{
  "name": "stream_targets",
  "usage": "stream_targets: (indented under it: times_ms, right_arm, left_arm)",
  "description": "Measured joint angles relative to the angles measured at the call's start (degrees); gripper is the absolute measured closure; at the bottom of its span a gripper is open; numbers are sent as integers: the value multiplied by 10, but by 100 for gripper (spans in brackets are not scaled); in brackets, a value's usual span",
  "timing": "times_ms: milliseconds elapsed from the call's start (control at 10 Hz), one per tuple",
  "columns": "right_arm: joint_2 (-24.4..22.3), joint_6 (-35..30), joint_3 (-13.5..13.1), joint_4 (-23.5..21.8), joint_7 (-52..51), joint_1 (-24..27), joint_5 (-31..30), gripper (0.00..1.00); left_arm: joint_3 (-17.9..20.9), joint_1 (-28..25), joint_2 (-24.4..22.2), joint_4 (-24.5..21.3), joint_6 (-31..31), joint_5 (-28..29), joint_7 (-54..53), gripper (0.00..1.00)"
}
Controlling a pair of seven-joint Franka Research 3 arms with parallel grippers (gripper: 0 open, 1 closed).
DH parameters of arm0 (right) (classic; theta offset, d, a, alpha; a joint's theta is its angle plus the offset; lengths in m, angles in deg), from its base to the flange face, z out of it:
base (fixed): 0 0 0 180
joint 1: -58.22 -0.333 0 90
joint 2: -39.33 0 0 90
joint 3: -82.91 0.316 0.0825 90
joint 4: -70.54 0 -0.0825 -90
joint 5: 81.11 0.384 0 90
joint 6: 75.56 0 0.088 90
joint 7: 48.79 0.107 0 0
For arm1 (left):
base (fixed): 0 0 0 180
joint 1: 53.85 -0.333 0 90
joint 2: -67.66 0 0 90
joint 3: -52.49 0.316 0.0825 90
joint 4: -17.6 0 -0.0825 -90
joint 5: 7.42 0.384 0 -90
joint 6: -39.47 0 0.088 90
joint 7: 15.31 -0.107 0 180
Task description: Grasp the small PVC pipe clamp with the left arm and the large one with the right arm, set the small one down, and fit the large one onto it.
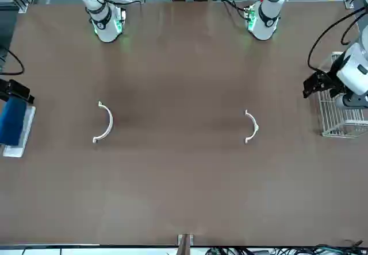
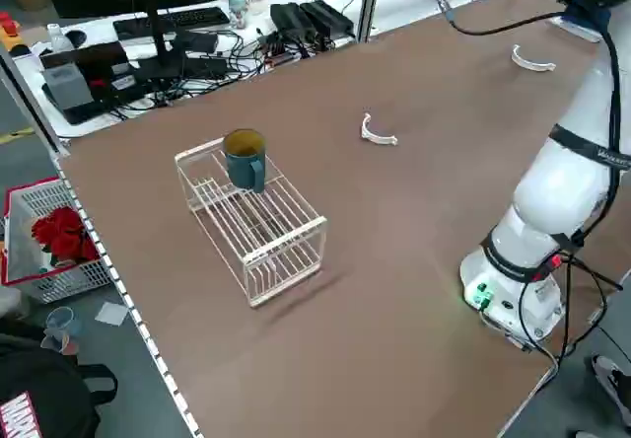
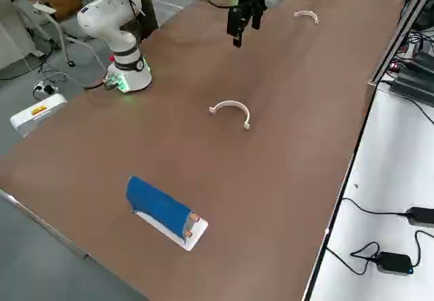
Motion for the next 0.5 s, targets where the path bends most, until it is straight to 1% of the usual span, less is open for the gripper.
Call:
stream_targets:
  times_ms: [100, 200, 500]
  right_arm:
    - [0, 0, -13, 0, 1, -12, 0, 0]
    - [0, 0, -21, 0, 0, -10, 0, 0]
    - [0, -3, -9, -8, 0, -5, 0, 0]
  left_arm:
    - [0, 0, 0, 0, 0, 0, -1, 0]
    - [0, 0, 0, 0, 0, 0, -4, 0]
    - [1, -2, 1, -1, 0, 0, -7, 0]
